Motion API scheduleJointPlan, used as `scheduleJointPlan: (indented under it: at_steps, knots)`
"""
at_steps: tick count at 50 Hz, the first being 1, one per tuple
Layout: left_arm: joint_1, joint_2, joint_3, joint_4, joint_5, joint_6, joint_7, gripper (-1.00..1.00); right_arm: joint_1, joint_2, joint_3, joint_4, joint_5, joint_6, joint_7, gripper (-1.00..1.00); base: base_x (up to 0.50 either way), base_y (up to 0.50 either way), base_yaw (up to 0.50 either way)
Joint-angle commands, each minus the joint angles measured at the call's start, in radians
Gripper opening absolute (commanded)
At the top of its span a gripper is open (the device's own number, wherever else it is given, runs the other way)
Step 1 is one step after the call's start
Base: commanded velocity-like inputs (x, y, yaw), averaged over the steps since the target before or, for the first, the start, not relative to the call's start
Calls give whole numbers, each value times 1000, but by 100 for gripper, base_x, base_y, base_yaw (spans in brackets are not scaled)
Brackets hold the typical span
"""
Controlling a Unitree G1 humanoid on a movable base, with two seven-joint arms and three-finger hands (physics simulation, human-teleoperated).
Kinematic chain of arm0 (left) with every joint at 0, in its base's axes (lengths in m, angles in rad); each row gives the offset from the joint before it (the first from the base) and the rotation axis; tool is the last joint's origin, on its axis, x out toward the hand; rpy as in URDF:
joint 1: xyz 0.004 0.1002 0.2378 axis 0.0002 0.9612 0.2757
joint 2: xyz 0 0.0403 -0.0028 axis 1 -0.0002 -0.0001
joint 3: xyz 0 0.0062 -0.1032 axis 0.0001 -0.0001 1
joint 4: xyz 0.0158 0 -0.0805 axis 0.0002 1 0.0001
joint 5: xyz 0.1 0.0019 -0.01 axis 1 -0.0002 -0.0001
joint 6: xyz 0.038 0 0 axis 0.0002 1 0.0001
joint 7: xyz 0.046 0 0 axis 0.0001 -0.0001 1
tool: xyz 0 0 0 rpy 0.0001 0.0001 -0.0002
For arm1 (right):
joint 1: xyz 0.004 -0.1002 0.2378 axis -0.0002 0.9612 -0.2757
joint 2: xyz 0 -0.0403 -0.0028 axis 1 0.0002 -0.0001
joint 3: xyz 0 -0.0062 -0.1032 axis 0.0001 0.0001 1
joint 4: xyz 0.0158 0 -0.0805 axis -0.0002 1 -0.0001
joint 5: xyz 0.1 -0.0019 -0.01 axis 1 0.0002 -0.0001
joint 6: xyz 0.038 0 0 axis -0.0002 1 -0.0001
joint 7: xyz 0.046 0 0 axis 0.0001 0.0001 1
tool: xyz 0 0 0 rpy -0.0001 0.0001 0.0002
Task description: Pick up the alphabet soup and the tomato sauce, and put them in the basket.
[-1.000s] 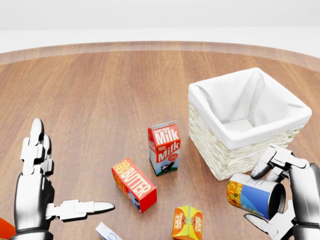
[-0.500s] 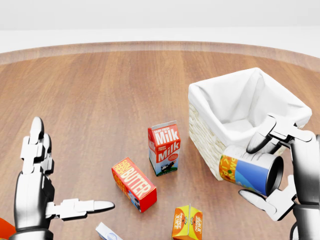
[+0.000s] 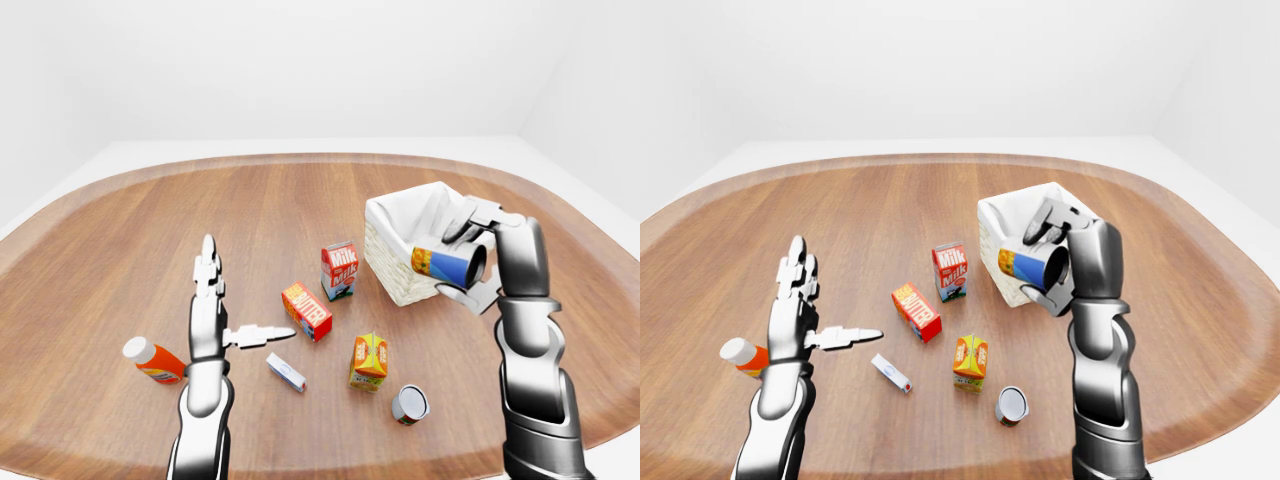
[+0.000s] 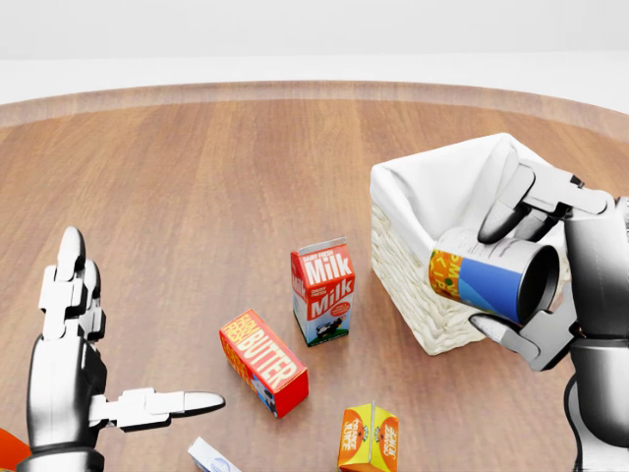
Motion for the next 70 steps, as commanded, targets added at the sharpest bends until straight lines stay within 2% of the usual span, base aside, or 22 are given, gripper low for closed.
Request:
scheduleJointPlan:
  at_steps: [1, 20, 25, 35, 39, 59, 63, 70]
  knots:
    - [1, 0, 0, -4, 1, 0, 1, 100, -97, -44, 11, 72, -61, 0, -76, -100, 0, 0, 0]
    - [8, -1, -3, -4, 5, 0, 1, 100, -268, -116, 51, 427, -163, 0, -222, -100, 0, 0, 0]
    - [10, -2, -4, -7, 7, 0, 1, 100, -298, -129, 55, 475, -172, 0, -232, -100, 0, 0, 0]
    - [7, -1, -4, -3, 7, 0, 2, 100, -426, -179, 77, 722, -215, 0, -317, -100, 0, 0, 0]
    - [7, -1, -4, -3, 8, 0, 2, 100, -449, -180, 84, 758, -220, 0, -334, -100, 0, 0, 0]
    - [-1, 0, 0, -5, 4, 0, 2, 100, -688, -212, 150, 1248, -272, 0, -525, -100, 0, 0, 0]
    - [-2, 0, 2, -6, 2, 0, 2, 100, -765, -215, 175, 1419, -290, 0, -525, -100, 0, 0, 0]
    - [-3, 1, 2, -3, 3, 0, 1, 100, -822, -216, 199, 1548, -310, 0, -525, -100, 0, 0, 0]
